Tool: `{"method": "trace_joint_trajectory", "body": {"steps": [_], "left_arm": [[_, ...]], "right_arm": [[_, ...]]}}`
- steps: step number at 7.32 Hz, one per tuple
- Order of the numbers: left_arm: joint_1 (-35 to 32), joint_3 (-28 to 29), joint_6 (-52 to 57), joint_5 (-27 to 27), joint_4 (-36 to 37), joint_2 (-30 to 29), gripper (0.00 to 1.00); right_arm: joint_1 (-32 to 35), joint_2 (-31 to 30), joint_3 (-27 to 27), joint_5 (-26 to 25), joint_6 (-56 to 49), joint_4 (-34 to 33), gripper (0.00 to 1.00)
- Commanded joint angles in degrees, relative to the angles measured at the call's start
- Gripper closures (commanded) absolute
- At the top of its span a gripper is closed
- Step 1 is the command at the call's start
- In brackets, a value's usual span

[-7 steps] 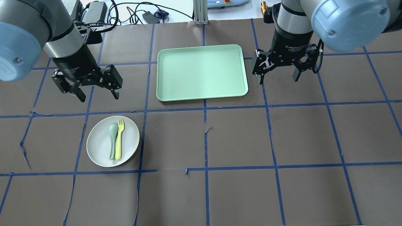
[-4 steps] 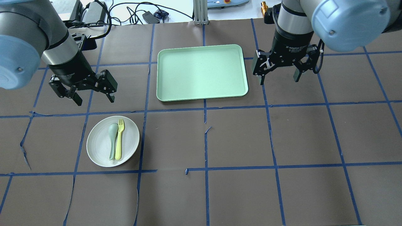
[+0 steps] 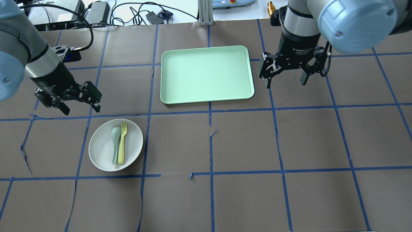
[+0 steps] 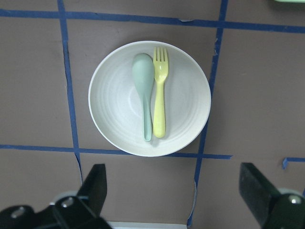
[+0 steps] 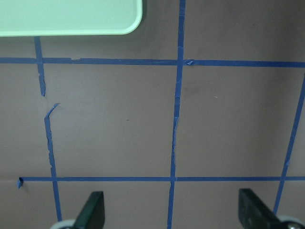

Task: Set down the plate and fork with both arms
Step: 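Move the left gripper down to the rim of the white plate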

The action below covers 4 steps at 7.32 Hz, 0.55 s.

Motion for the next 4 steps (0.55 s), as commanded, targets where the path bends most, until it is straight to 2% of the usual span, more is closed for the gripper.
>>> {"method": "trace_joint_trajectory", "body": {"steps": [1,2,3,4], "left_arm": [[6.15,-9.31,10.68,-0.24,12.42,-0.36,0.02],[8.78,-12.66,16.75,-0.41,16.92,-1.14,0.06],[10.46,-14.26,20.11,-0.67,17.49,-2.20,0.17],[11.61,-14.54,21.45,-3.55,17.41,-3.95,0.19]], "right_arm": [[0.00,0.16,0.32,0.06,0.33,0.03,0.00],[0.00,0.16,0.32,-0.03,0.34,-0.06,0.00],[0.00,0.24,0.41,-0.03,0.34,-0.06,0.00],[0.00,0.25,0.32,-0.03,0.34,-0.06,0.00]]}}
